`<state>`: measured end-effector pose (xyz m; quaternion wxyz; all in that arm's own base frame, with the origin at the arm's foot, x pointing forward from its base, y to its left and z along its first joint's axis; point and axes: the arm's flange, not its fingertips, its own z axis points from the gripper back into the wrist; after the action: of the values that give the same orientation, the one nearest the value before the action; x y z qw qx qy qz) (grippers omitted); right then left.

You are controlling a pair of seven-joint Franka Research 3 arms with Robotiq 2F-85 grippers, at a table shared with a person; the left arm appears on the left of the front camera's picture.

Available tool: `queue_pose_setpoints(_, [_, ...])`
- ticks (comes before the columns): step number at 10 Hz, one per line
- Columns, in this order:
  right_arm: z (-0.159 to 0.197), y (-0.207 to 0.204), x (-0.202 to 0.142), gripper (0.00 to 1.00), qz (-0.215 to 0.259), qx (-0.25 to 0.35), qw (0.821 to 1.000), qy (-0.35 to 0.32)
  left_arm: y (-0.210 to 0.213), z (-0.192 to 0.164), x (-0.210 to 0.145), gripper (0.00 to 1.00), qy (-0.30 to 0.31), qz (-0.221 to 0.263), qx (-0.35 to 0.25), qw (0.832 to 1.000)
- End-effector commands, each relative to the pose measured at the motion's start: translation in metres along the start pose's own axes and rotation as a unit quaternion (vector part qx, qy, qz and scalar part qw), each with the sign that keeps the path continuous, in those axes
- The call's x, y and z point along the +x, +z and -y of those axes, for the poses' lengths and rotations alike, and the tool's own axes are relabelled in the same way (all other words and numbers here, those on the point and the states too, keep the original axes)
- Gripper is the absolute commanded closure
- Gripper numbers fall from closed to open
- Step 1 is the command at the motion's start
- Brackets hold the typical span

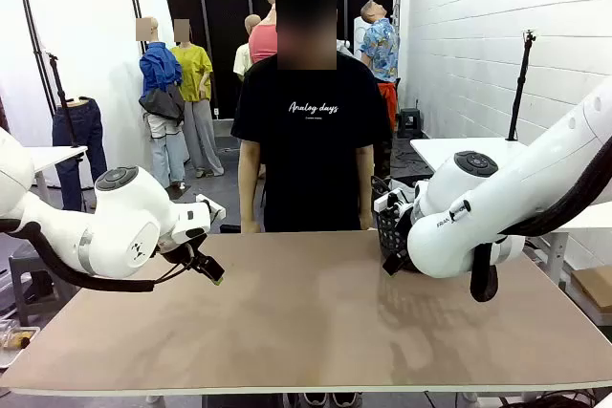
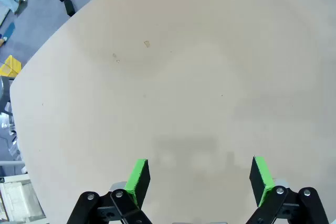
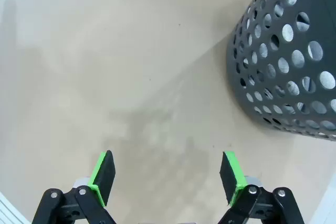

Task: Fold the training pants.
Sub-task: Grab both ends of the Training pants handed by a person.

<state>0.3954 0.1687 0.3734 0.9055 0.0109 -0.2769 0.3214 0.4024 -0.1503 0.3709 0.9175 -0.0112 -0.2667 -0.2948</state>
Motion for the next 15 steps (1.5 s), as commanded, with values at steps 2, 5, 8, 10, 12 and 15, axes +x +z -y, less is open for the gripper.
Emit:
queue_pose_setpoints(2, [0.0000, 0.0000, 0.0000, 0.00, 0.000, 0.000, 1.000, 0.000, 0.0001, 0.0000, 0.0001, 0.00, 0.000, 0.000, 0.000, 1.000])
queue_pose_setpoints(5, [0.0000, 0.0000, 0.0000, 0.00, 0.000, 0.000, 1.000, 0.000, 0.0001, 0.0000, 0.0001, 0.00, 0.000, 0.000, 0.000, 1.000])
queue_pose_setpoints(8, [0.0000, 0.0000, 0.0000, 0.00, 0.000, 0.000, 1.000, 0.000, 0.0001, 0.0000, 0.0001, 0.00, 0.000, 0.000, 0.000, 1.000])
queue_pose_setpoints(10, [0.0000, 0.0000, 0.0000, 0.00, 0.000, 0.000, 1.000, 0.000, 0.0001, 0.0000, 0.0001, 0.00, 0.000, 0.000, 0.000, 1.000])
queue_pose_setpoints(12, [0.0000, 0.0000, 0.0000, 0.00, 0.000, 0.000, 1.000, 0.000, 0.0001, 0.0000, 0.0001, 0.00, 0.000, 0.000, 0.000, 1.000])
queue_pose_setpoints(15, [0.0000, 0.0000, 0.0000, 0.00, 0.000, 0.000, 1.000, 0.000, 0.0001, 0.0000, 0.0001, 0.00, 0.000, 0.000, 0.000, 1.000])
